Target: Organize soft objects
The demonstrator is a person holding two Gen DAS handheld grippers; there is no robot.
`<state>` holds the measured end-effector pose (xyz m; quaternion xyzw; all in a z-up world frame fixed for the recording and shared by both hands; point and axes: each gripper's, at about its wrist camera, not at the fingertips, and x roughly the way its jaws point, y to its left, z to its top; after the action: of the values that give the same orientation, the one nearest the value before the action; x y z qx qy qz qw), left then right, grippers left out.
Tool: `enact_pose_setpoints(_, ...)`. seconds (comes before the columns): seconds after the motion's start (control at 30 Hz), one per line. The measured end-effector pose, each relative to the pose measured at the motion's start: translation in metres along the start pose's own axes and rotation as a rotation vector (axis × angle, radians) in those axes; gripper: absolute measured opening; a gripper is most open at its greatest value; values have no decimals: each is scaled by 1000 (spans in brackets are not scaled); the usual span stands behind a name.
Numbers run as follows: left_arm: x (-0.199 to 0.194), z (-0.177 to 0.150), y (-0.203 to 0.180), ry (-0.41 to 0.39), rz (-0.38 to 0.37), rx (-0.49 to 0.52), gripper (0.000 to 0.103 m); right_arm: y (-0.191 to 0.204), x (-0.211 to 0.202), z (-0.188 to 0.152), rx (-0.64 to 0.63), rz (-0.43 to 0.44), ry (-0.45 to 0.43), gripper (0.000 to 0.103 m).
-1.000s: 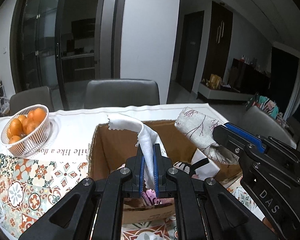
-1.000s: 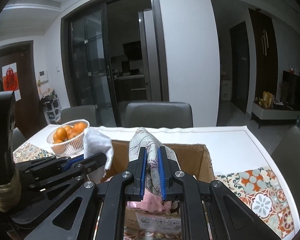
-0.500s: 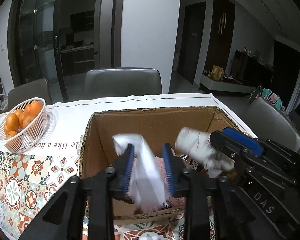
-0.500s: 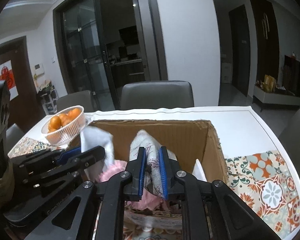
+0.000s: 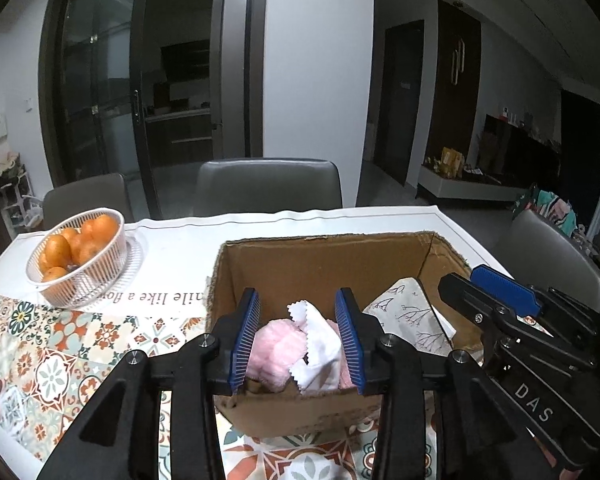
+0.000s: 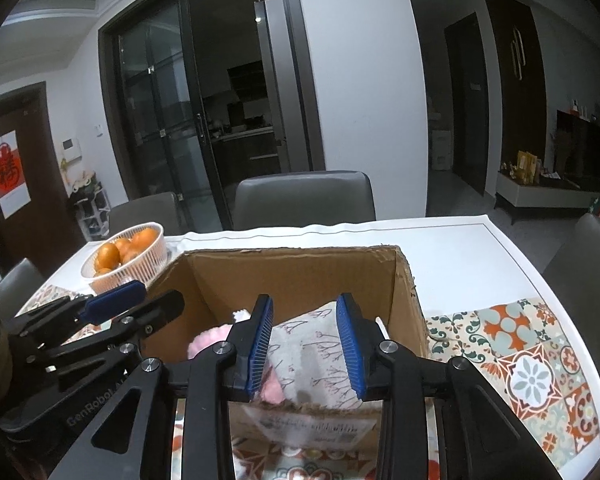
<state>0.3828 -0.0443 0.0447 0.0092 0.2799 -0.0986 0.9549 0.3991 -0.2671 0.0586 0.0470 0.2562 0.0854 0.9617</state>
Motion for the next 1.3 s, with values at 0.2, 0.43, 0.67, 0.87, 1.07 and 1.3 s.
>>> enact_pose_setpoints(0.2,-33,-5,1,-32,17,-3,42,6,-27,-1,2,-4,-18,35)
enact_pose_setpoints(0.43,-75,-17,1,-69,43,6,46,16,-67,-11,-5,-13,-40,35)
enact_pose_setpoints(0.67,-119,-30,1,-108,72,7,49,27,-103,-20,-5,-6,-56,35)
enact_pose_setpoints(0.87,-155,-42,1,-143,115,1,57,36,-132,-27,-14,-22,-79,46)
enact_pose_setpoints(1.07,-187,-57,-1,-169,171,10,67,43,-162,-42,-4,-24,-97,53)
enact_pose_setpoints(1.3,-215,-76,-9,-191,186,18,84,50,-199,-61,-20,-64,-135,58)
